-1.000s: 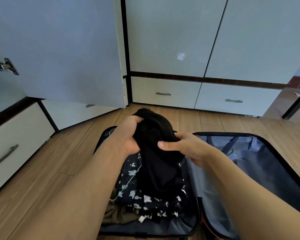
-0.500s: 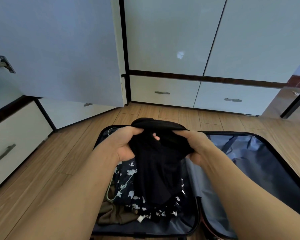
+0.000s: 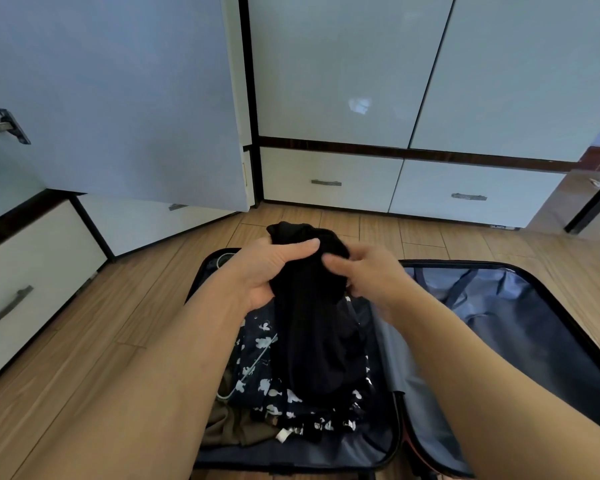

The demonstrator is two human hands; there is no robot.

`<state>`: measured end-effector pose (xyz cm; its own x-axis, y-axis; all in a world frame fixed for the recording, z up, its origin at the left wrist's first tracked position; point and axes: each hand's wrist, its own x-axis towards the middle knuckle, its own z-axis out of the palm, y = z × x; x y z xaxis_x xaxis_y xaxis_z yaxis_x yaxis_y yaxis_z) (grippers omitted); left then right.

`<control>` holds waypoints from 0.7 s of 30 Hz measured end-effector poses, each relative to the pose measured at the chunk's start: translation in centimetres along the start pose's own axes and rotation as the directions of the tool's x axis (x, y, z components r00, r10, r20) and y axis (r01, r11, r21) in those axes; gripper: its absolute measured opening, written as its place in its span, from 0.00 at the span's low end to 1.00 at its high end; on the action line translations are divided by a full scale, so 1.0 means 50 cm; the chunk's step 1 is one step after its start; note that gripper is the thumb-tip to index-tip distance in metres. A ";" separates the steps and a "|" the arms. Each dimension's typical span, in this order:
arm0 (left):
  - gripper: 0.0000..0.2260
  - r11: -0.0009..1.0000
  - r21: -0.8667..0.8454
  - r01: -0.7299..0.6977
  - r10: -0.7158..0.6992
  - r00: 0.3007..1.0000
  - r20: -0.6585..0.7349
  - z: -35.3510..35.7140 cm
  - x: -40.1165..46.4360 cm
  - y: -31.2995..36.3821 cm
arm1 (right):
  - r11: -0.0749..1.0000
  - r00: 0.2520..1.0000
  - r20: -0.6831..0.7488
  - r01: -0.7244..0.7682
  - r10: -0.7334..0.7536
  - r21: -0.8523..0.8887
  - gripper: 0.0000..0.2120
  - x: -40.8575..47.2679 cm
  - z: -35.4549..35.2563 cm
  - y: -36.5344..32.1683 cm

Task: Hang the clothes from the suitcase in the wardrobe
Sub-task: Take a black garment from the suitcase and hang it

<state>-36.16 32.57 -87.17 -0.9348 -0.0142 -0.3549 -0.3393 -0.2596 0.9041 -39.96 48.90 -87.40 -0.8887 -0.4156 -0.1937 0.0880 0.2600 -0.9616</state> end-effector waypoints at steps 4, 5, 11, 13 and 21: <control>0.25 0.911 0.409 0.054 -0.120 0.983 0.139 -0.042 -0.007 -0.028 | 0.873 0.908 -0.419 0.201 0.005 0.445 0.05 0.018 -0.048 -0.025; 0.23 0.824 0.559 0.097 -0.174 0.981 0.086 -0.053 -0.004 -0.044 | 0.839 0.856 -0.517 0.283 -0.002 0.465 0.07 0.022 -0.065 -0.033; 0.09 0.690 0.700 0.186 -0.131 0.982 -0.133 -0.105 -0.001 -0.098 | 0.810 0.833 -0.551 0.353 -0.044 0.469 0.06 0.011 -0.125 -0.041; 0.10 0.936 0.347 0.057 -0.043 0.998 -0.046 -0.093 -0.010 -0.073 | 0.951 0.933 -0.355 0.059 0.056 0.305 0.08 0.005 -0.118 -0.018; 0.16 0.965 -0.212 -0.153 0.188 0.970 0.154 0.037 -0.021 0.021 | 0.942 0.979 0.135 -0.102 0.152 -0.319 0.15 -0.014 -0.008 0.000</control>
<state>-35.74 34.07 -85.43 -0.9867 0.0864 -0.1380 -0.1623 -0.4529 0.8766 -39.51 49.53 -87.17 -0.7956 -0.4853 -0.3625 0.0302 0.5659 -0.8239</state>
